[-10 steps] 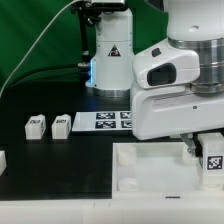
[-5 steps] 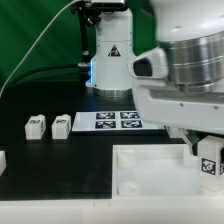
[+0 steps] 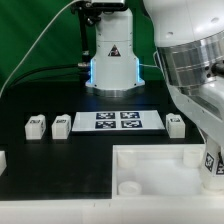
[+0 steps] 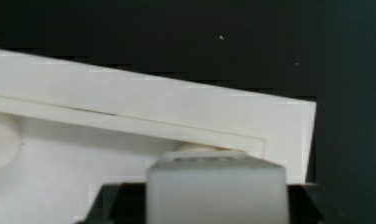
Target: Assemble one leg
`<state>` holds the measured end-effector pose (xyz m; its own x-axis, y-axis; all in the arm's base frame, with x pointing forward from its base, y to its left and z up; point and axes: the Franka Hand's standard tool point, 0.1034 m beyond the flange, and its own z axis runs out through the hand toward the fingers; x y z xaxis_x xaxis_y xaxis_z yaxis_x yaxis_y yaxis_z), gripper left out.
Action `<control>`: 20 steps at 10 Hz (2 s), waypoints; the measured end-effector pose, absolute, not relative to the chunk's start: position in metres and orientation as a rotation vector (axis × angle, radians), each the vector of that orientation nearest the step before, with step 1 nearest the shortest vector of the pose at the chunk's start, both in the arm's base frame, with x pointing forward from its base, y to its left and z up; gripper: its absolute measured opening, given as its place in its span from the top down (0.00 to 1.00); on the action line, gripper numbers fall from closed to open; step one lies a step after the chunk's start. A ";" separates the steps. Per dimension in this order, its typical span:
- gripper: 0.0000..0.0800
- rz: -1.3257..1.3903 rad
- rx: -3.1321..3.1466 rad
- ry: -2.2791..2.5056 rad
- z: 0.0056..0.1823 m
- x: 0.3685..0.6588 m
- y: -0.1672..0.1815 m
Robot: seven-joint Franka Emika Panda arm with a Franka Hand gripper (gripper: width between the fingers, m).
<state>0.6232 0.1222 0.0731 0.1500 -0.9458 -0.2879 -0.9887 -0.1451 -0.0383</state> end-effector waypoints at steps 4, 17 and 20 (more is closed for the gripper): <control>0.21 0.254 -2.438 1.592 0.071 0.620 0.119; 0.62 0.039 -2.977 0.463 0.073 0.629 0.117; 0.63 0.062 -2.851 0.965 0.071 0.629 0.116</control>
Offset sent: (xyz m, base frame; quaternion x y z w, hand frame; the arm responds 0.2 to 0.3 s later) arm -0.0089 -0.0118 -0.0081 -0.0428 0.0347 -0.2841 0.9572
